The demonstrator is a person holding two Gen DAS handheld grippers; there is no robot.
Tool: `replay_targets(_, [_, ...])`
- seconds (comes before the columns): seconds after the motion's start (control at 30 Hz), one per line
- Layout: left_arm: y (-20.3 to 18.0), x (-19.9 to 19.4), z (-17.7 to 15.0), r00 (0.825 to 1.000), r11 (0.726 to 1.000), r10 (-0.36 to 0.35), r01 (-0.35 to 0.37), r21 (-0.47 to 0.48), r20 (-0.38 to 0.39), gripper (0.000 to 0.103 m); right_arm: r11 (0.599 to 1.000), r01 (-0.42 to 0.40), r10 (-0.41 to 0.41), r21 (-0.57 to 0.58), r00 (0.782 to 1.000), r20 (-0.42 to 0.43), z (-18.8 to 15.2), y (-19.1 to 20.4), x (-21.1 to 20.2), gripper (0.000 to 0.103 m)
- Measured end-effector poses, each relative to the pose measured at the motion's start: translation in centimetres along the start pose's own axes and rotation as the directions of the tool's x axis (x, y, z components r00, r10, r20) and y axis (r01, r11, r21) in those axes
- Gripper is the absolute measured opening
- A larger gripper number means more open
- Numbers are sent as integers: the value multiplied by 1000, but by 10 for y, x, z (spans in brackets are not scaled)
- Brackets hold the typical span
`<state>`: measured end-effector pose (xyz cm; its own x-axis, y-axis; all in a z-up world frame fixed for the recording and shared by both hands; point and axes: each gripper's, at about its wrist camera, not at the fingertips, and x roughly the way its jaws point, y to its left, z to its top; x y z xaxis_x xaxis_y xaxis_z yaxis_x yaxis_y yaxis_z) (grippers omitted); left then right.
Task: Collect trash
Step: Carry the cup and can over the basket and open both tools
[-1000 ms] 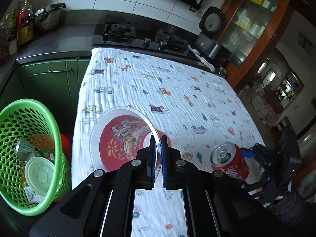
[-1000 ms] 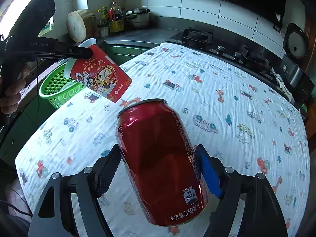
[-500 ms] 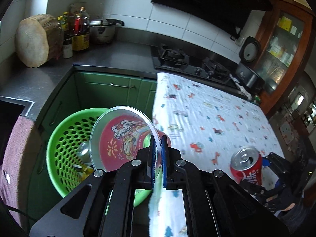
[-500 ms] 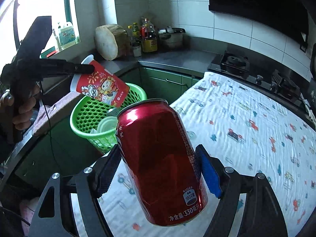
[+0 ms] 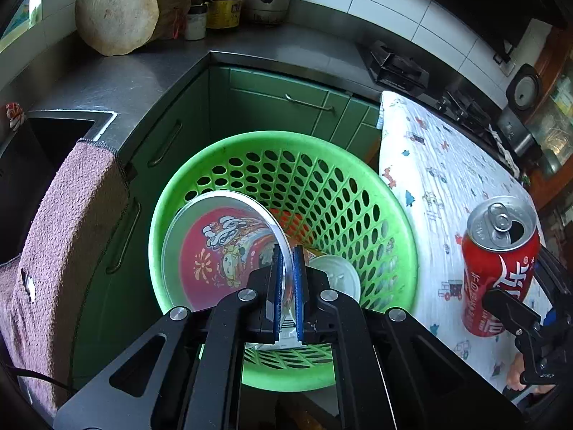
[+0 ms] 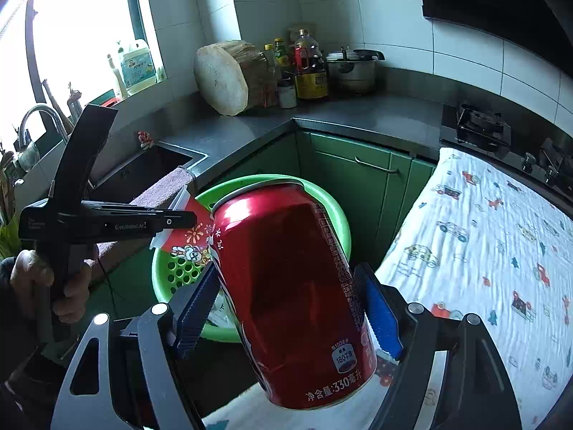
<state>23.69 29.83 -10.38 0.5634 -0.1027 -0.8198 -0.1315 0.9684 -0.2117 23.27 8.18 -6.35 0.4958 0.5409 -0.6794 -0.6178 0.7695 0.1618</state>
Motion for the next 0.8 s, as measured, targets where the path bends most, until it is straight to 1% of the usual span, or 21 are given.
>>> replay_targets(0.07, [2, 2, -1, 1000, 1000, 5, -5, 1, -14, 8, 1000, -2, 2, -4, 1000, -5, 4, 5, 12, 74])
replay_targets(0.13, [4, 3, -2, 1000, 1000, -6, 6, -4, -19, 13, 1000, -3, 3, 4, 1000, -14, 7, 8, 21, 74])
replay_targets(0.17, [4, 2, -2, 1000, 1000, -6, 6, -4, -19, 20, 1000, -2, 2, 7, 1000, -17, 8, 9, 26, 74])
replay_targets(0.2, [5, 1, -2, 1000, 1000, -4, 4, -4, -16, 31, 1000, -1, 1, 10, 1000, -20, 9, 10, 31, 74])
replay_targets(0.27, [5, -2, -2, 1000, 1000, -1, 1, 1, -2, 40, 1000, -1, 1, 15, 999, -32, 11, 11, 40, 74])
replay_targets(0.3, [5, -3, -2, 1000, 1000, -3, 3, 1, -2, 46, 1000, 3, -3, 14, 999, -37, 10, 12, 44, 74])
replay_targets(0.33, [6, -5, -2, 1000, 1000, -7, 7, 1, 1, 49, 1000, 1, 0, 14, 999, -44, 11, 12, 47, 74])
replay_targets(0.43, [6, -11, 0, 1000, 1000, -11, 11, 6, 13, 52, 1000, 7, -7, 6, 999, -51, 11, 16, 52, 74])
replay_targets(0.5, [5, -15, 0, 1000, 1000, -10, 10, 9, 23, 57, 1000, 4, -3, 6, 998, -56, 11, 17, 55, 74])
replay_targets(0.57, [5, -19, 2, 999, 1000, -14, 14, 10, 30, 58, 1000, 4, -4, 3, 999, -54, 12, 17, 56, 74])
replay_targets(0.67, [6, -23, 4, 999, 1000, -13, 13, 4, 41, 63, 1000, 2, -2, 3, 999, -51, 12, 19, 56, 75])
replay_targets(0.77, [7, -28, 4, 999, 1000, -18, 18, 3, 51, 64, 1000, 1, 0, 4, 999, -48, 13, 20, 56, 75])
replay_targets(0.8, [8, -30, 4, 998, 1000, -20, 20, 2, 54, 65, 1000, -3, 3, 5, 999, -46, 13, 21, 55, 78])
